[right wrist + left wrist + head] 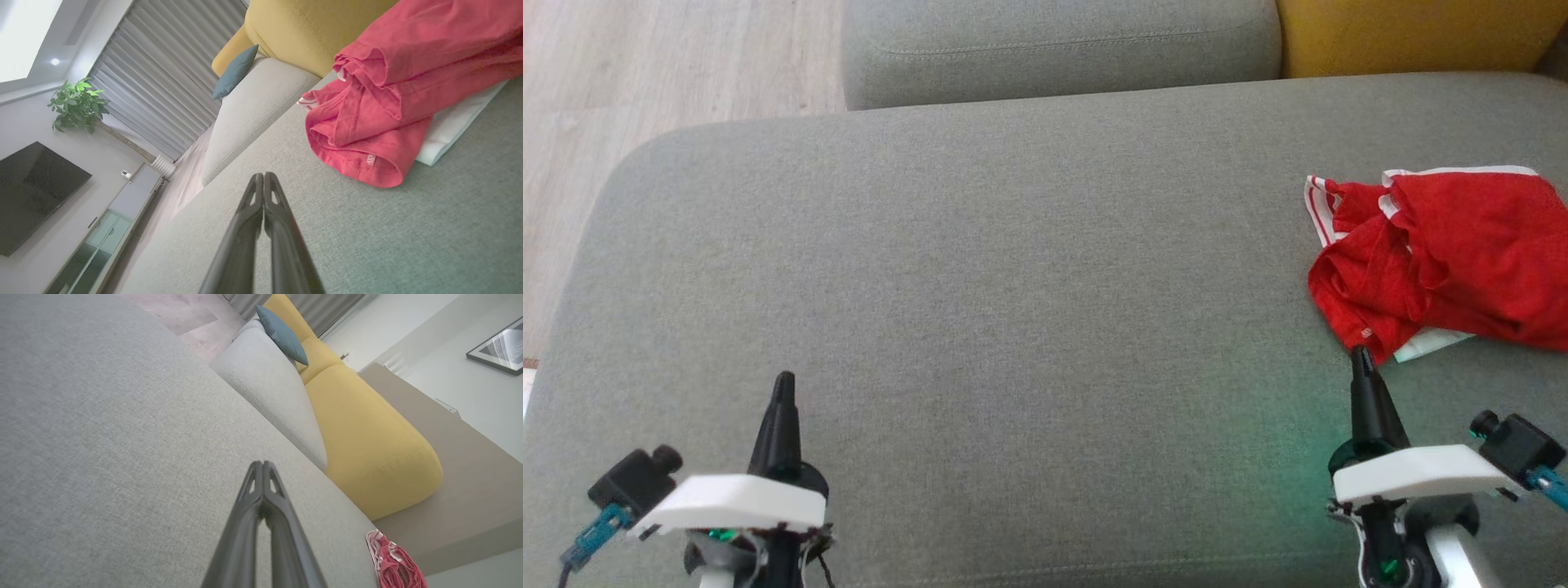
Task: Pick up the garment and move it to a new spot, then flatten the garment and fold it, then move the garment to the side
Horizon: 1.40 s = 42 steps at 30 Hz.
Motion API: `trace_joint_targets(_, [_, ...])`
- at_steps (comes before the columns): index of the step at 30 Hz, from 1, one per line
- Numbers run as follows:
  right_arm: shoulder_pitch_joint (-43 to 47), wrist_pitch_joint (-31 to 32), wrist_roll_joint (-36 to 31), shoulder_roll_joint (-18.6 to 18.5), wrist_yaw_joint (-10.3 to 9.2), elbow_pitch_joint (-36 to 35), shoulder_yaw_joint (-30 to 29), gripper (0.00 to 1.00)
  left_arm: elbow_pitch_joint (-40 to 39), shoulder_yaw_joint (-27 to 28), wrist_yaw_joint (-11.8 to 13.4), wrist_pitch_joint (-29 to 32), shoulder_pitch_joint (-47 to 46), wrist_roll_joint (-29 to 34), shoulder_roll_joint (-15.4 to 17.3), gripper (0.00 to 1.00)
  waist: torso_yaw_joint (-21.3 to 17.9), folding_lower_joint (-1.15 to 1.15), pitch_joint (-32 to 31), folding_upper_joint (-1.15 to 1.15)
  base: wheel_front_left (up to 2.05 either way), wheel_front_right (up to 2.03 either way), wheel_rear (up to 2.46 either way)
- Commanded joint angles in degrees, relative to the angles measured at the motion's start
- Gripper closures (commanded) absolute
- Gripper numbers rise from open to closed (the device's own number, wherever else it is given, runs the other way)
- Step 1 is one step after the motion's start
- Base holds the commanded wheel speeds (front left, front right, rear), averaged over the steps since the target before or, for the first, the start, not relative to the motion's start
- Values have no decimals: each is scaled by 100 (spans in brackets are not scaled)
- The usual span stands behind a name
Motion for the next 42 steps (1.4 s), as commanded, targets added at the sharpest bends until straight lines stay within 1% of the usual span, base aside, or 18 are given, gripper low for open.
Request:
trace_joint_targets(1, [-261, 45, 190, -86, 16, -224, -14, 100, -158, 147, -58, 44, -328, -161, 85, 100, 3, 0, -2, 0, 0, 0, 0])
trace_joint_targets(42, [-295, 689, 2717, -93, 29, -333, -499, 100, 36, 566, -216, 711, -519, -2483, 112, 100, 89, 0, -64, 0, 0, 0, 0])
